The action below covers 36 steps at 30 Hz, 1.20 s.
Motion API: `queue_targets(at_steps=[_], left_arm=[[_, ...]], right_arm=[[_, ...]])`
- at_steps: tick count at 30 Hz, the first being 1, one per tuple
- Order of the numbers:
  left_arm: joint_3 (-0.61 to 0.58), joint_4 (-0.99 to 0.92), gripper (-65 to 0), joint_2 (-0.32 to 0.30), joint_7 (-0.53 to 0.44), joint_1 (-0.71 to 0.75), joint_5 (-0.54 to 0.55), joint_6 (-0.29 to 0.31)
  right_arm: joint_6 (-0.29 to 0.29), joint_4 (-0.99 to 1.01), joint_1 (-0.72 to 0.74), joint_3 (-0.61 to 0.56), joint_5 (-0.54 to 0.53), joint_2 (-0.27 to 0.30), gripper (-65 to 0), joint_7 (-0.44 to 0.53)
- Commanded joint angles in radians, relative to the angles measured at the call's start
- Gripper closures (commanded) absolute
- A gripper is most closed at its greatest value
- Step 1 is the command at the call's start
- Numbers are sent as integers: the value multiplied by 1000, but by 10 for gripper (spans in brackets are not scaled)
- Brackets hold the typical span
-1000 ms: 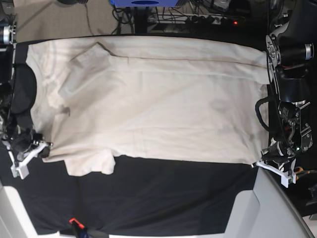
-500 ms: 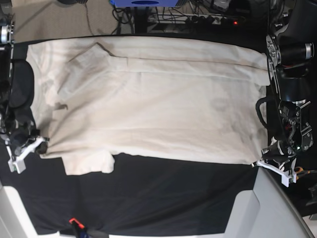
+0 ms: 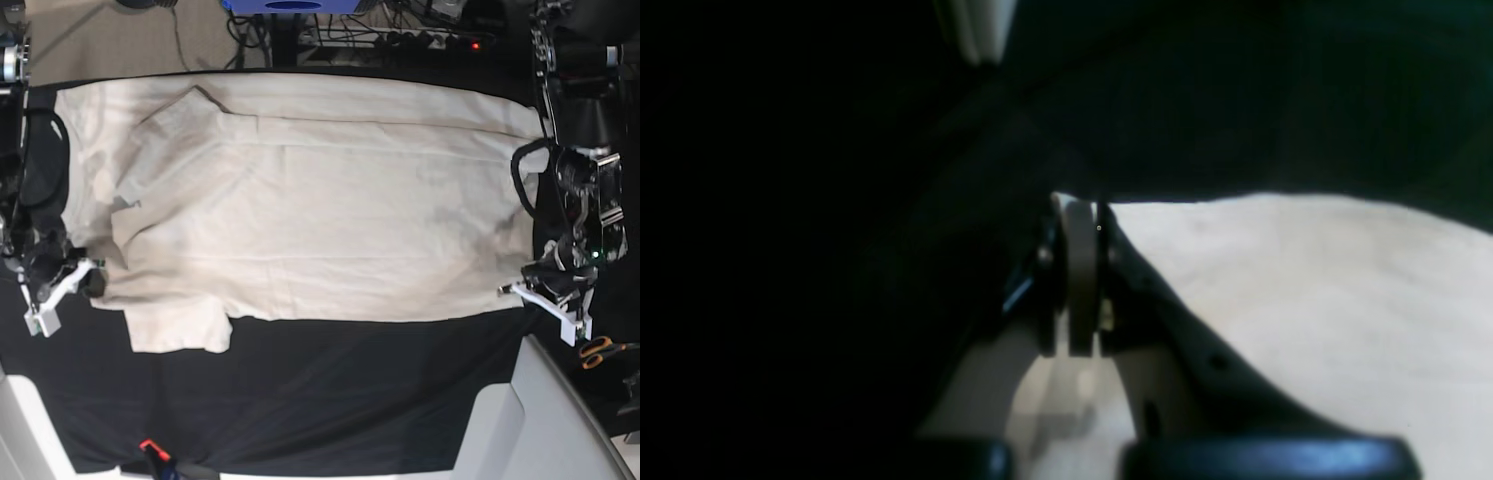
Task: Fold the T-shirt properly
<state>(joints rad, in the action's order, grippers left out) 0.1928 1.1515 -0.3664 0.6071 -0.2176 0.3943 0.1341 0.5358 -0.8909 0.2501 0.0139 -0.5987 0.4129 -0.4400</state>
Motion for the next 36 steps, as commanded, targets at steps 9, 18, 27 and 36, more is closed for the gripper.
queue_targets(at_steps=[9,18,27,36], left_arm=[[7,118,0,-26,24,-1,13,3],[7,213,0,-26,141,16,13,3],[-5,215,0,-73,167,91,9,3],[-5,209,0,-115,162,180,4,3]], right_arm=[[10,-17,10,2,-11,22,-8,19],[10,-27,-11,11,-11,50,-8,-33],[0,-106,-61,14,-19,74,-6,-155],[0,-109,-105,77,-20,70,-5,-221]])
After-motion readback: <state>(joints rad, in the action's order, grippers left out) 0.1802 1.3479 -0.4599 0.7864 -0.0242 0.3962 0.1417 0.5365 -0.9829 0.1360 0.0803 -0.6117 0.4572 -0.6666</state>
